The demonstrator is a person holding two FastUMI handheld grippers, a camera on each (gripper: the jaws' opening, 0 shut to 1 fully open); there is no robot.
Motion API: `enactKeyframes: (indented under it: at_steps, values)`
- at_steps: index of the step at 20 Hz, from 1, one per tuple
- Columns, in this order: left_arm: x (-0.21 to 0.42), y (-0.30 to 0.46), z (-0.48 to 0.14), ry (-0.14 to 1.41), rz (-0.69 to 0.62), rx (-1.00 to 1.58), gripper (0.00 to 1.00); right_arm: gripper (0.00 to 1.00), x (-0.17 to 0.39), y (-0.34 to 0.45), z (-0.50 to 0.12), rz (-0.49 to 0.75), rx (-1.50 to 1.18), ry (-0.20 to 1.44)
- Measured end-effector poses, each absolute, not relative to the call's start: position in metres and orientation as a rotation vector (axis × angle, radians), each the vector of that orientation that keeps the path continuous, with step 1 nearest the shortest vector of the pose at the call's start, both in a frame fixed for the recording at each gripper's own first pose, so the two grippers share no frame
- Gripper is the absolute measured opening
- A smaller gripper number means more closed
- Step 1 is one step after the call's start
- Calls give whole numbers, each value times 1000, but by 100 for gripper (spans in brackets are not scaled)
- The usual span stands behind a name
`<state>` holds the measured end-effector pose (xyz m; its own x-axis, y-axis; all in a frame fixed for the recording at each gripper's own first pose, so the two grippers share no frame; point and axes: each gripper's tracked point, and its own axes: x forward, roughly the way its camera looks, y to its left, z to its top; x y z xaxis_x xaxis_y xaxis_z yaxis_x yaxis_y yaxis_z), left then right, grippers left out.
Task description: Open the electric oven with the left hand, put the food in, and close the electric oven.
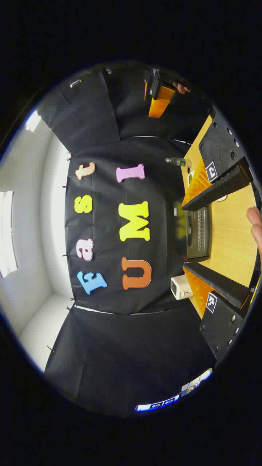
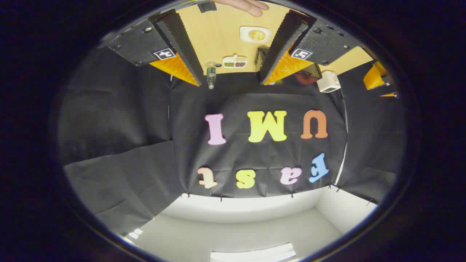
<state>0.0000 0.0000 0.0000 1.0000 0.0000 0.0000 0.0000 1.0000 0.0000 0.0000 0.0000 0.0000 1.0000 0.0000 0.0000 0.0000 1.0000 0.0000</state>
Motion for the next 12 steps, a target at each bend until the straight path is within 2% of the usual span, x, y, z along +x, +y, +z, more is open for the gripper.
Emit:
enactKeyframes:
  at_steps: [1,3,4,6,7,8,12]
  values:
    - [0,0,-1,4,0,-4,94,100,-2,0,0,6,-2,-3]
    - [1,-3,-4,9,-13,-15,84,100,-3,0,0,9,-3,-5]
    - [2,-4,-6,13,-18,-26,94,100,-3,0,-1,13,-2,-6]
    - [3,-3,-8,21,-24,-43,94,100,-3,1,-1,17,0,-8]
    - [3,0,-7,18,-18,-47,85,100,-4,1,0,15,2,-10]
    - [3,3,-8,18,-18,-51,94,100,-4,0,-2,16,4,-10]
    - [6,17,-14,23,4,-63,94,100,-4,6,-4,26,4,-11]
